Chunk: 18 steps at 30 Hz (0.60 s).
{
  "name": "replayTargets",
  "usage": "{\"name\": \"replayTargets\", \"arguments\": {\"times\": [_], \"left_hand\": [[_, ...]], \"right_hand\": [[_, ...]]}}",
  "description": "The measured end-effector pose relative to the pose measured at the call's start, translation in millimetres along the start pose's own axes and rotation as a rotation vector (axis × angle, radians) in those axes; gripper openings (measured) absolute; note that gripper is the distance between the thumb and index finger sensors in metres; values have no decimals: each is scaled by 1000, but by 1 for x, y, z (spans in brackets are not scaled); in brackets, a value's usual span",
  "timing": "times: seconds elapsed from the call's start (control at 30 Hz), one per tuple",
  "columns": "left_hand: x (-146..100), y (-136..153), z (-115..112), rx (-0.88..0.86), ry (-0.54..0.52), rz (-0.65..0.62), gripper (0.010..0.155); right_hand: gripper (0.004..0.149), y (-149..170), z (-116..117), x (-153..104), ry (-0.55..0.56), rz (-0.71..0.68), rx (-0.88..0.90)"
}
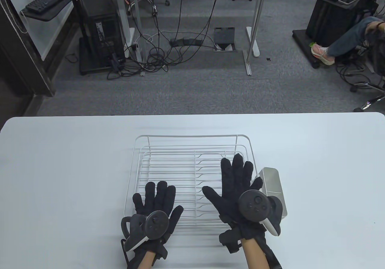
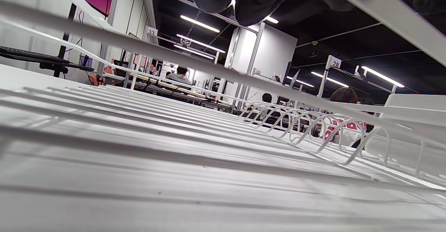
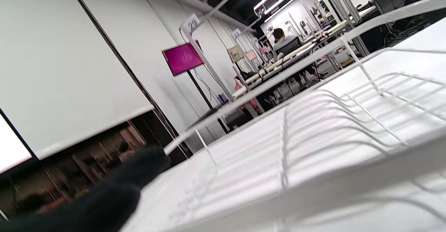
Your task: Hang the cutlery bin on dish rack (Opening facing upward)
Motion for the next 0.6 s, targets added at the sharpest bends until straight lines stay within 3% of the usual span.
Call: {"name": "replayTargets", "arguments": {"times": [0.6], "left_hand": [[0,0,0,1,-1,1,74]], "right_hand": [[81,-5,98,-2,-210,76,-419]]}}
Point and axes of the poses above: the tracker on the back of each hand, its own y axis roughly to the little-finger side, its own x axis roughly from the wrist to the fingertips, z = x × y, the point moved 4 cm from there along x, roughly from the wrist to the fingertips, and after that the axes turned 3 degrees about -x, right-handed, at the moved point
